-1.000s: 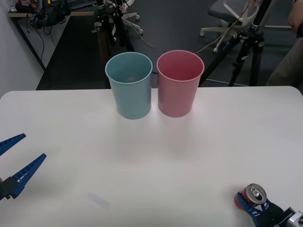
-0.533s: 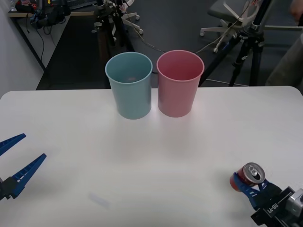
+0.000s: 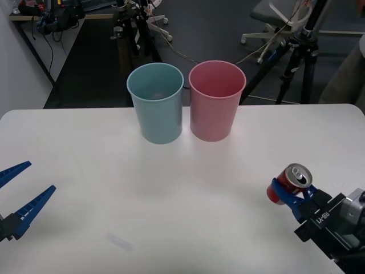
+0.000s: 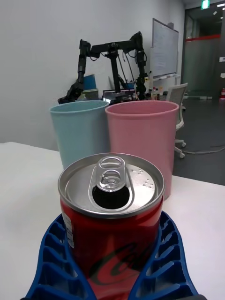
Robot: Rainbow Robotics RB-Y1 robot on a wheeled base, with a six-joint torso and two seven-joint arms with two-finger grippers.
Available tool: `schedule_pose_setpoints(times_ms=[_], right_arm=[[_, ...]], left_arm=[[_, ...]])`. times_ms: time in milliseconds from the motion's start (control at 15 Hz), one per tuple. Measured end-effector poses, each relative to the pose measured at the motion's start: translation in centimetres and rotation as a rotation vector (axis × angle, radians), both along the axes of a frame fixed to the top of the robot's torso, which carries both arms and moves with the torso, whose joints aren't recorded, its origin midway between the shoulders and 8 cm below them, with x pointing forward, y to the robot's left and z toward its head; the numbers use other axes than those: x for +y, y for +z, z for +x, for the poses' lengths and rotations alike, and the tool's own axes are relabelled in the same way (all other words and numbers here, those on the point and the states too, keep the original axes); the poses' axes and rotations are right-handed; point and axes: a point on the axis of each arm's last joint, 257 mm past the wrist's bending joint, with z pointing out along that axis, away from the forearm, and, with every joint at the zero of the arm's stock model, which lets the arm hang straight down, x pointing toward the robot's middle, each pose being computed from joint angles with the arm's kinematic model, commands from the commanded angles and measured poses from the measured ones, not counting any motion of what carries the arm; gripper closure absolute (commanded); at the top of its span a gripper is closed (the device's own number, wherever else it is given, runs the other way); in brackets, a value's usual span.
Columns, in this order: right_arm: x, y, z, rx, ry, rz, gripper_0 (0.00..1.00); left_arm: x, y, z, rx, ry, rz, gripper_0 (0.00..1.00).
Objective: Grasp the object on the table and drop it into the matching bin: aluminum can to the light blue bin, PET bottle to the pink bin.
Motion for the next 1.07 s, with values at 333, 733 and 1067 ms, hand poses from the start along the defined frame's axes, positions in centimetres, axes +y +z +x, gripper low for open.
schedule_pose_setpoints(times_ms=[333, 733, 1067], right_arm=[[2.5, 4.4, 2.3, -0.004, 0.009, 0.031, 1.0], [5.8, 8.4, 5.2, -0.007, -0.001, 0.06, 1.0], [8.5, 11.6, 7.8, -0.026, 0.013, 0.089, 1.0]], left_arm=[[0.0, 0.0, 0.0, 0.0, 0.0, 0.0, 0.0], [0.0, 0.0, 0.0, 0.0, 0.0, 0.0, 0.0], [0.0, 0.0, 0.0, 0.0, 0.0, 0.0, 0.0]])
